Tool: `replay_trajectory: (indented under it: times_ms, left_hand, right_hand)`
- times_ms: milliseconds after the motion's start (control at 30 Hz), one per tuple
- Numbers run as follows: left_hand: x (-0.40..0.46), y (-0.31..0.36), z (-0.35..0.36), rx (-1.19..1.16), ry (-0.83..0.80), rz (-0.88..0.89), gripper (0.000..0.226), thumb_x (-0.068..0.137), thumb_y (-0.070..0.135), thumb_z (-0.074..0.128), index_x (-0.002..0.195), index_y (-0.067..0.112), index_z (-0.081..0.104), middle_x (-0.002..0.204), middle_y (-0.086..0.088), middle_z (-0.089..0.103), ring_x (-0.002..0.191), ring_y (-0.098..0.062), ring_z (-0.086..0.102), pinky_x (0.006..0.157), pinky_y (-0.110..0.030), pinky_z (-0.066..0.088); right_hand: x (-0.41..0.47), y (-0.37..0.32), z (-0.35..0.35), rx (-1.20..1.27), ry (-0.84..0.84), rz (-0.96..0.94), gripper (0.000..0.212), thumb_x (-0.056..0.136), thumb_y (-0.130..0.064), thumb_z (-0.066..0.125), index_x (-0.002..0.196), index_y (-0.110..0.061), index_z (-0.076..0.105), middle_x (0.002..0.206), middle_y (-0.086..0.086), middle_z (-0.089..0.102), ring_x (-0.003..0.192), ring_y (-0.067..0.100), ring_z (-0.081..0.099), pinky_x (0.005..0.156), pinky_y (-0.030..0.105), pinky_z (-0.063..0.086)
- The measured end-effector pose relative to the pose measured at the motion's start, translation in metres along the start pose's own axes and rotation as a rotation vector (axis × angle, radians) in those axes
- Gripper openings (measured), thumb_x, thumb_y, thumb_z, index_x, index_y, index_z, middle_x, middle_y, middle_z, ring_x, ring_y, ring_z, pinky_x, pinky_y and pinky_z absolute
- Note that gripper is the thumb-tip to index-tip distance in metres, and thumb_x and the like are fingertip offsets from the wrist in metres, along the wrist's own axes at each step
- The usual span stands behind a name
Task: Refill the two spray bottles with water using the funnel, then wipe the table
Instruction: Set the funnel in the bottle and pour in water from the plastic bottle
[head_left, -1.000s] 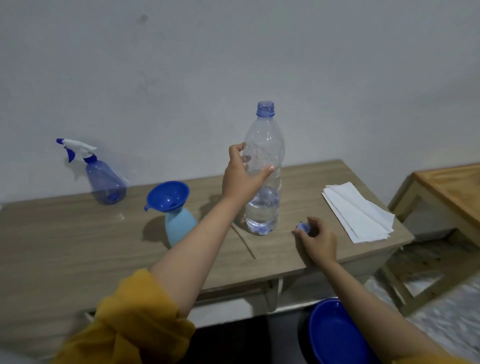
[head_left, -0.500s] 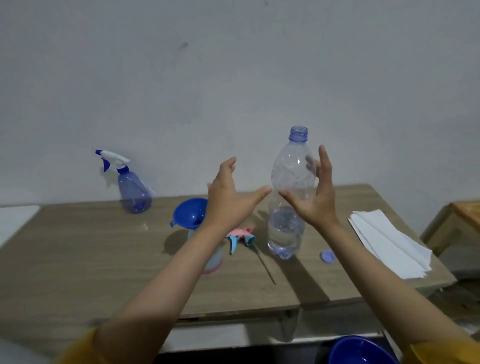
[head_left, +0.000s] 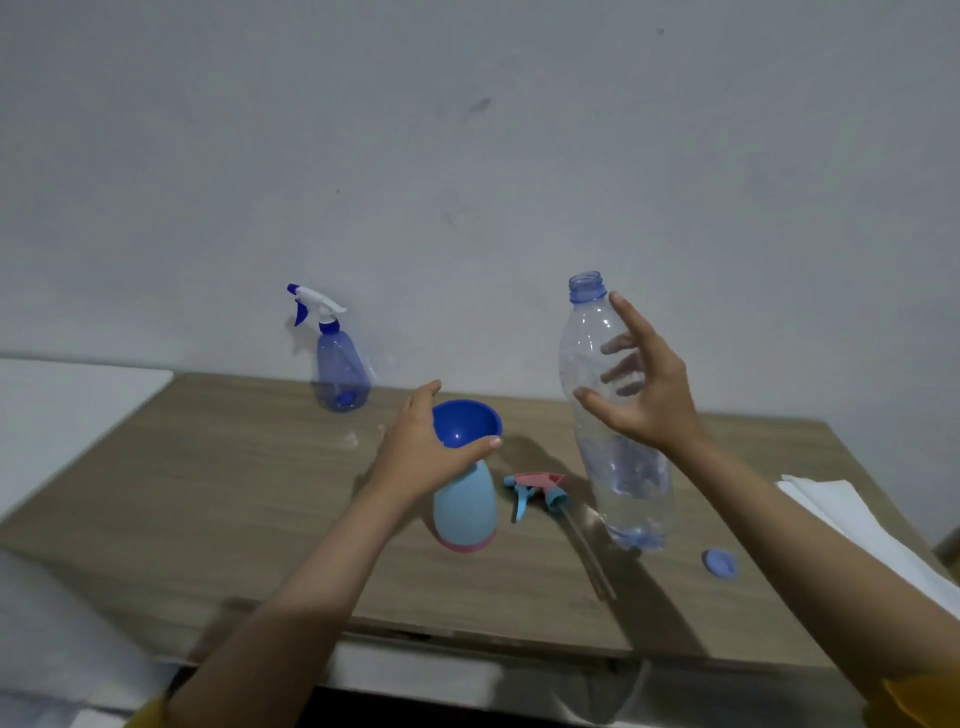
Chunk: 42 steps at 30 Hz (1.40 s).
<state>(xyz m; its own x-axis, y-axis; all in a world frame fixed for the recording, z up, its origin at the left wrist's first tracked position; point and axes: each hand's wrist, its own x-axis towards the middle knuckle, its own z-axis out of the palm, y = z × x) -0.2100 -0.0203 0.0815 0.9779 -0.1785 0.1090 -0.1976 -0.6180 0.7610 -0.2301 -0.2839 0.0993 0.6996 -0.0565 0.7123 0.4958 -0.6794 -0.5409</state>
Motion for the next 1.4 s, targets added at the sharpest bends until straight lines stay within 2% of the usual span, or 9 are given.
replay_trajectory:
  times_ms: [167,367,567,667,767,933,1100,1267,1400]
  left_hand:
    - [0.005,-0.002,-0.001,-0.041,0.006,0.052,0.074,0.064,0.046,0.084,0.124,0.016,0.053,0.122,-0.001,0.053,0.107,-0.015,0.052,0.085,-0.024,0.04]
    - [0.008,-0.005,-0.003,-0.059,-0.045,0.013,0.095,0.063,0.052,0.082,0.14,0.016,0.039,0.139,0.0,0.045,0.122,-0.019,0.048,0.089,-0.025,0.038]
    - [0.0,-0.01,-0.009,-0.094,-0.057,-0.006,0.113,0.058,0.049,0.086,0.147,0.012,0.027,0.145,-0.003,0.04,0.13,-0.019,0.042,0.1,-0.028,0.038]
    - [-0.005,-0.012,-0.013,-0.119,-0.028,0.025,0.076,0.061,0.033,0.088,0.123,0.011,0.049,0.112,0.007,0.055,0.099,-0.008,0.055,0.078,-0.009,0.044]
    - [-0.006,-0.014,-0.014,-0.179,-0.03,0.039,0.056,0.063,0.023,0.088,0.106,0.023,0.052,0.096,0.015,0.056,0.086,-0.002,0.056,0.067,-0.006,0.043]
    - [-0.006,-0.016,-0.012,-0.237,-0.029,0.031,0.061,0.06,0.023,0.09,0.11,0.023,0.054,0.1,0.012,0.059,0.087,0.001,0.058,0.07,-0.011,0.047]
    - [-0.008,-0.014,-0.013,-0.264,-0.019,0.024,0.06,0.059,0.022,0.09,0.108,0.023,0.054,0.095,0.014,0.058,0.082,0.004,0.056,0.068,-0.009,0.046]
    - [-0.008,-0.013,-0.015,-0.275,-0.023,0.021,0.062,0.06,0.023,0.089,0.111,0.021,0.054,0.096,0.015,0.056,0.084,0.002,0.056,0.064,-0.008,0.043]
    - [-0.006,-0.016,-0.013,-0.271,-0.009,0.026,0.069,0.059,0.025,0.09,0.118,0.015,0.056,0.106,0.006,0.06,0.093,-0.01,0.059,0.072,-0.014,0.047]
  right_hand:
    - [0.014,-0.029,-0.012,-0.056,-0.257,-0.007,0.106,0.059,-0.016,0.087,0.147,-0.038,0.032,0.125,-0.013,0.056,0.097,0.014,0.06,0.063,0.033,0.058]
    - [0.016,-0.06,-0.025,-0.152,-0.494,0.112,0.108,0.057,-0.024,0.086,0.138,-0.061,0.026,0.094,-0.009,0.061,0.053,0.018,0.062,0.067,0.042,0.057]
    - [0.01,-0.074,-0.016,-0.238,-0.757,0.091,0.104,0.058,-0.021,0.083,0.14,-0.055,0.029,0.089,-0.01,0.064,0.063,-0.009,0.057,0.058,0.016,0.042]
    - [0.008,-0.077,-0.011,-0.27,-0.847,0.119,0.101,0.056,-0.032,0.079,0.139,-0.058,0.027,0.084,0.0,0.065,0.062,-0.006,0.055,0.055,0.015,0.04]
    - [0.008,-0.082,-0.006,-0.309,-0.903,0.128,0.099,0.048,-0.051,0.068,0.132,-0.071,0.018,0.084,0.004,0.065,0.073,0.009,0.06,0.063,0.028,0.05]
    - [0.013,-0.082,0.003,-0.413,-0.998,0.078,0.104,0.058,-0.03,0.076,0.138,-0.062,0.018,0.079,0.02,0.066,0.072,0.027,0.063,0.065,0.035,0.051]
    - [0.019,-0.09,0.006,-0.463,-1.02,0.107,0.102,0.061,-0.024,0.078,0.144,-0.051,0.025,0.053,-0.005,0.055,0.049,0.003,0.052,0.046,0.013,0.033]
    - [0.02,-0.095,0.008,-0.499,-1.057,0.089,0.101,0.061,-0.022,0.079,0.145,-0.045,0.028,0.047,-0.039,0.048,0.049,-0.01,0.05,0.049,0.019,0.032]
    - [0.022,-0.097,0.007,-0.518,-1.055,0.107,0.1,0.06,-0.024,0.08,0.145,-0.045,0.03,0.044,-0.01,0.05,0.046,0.002,0.05,0.051,0.021,0.038]
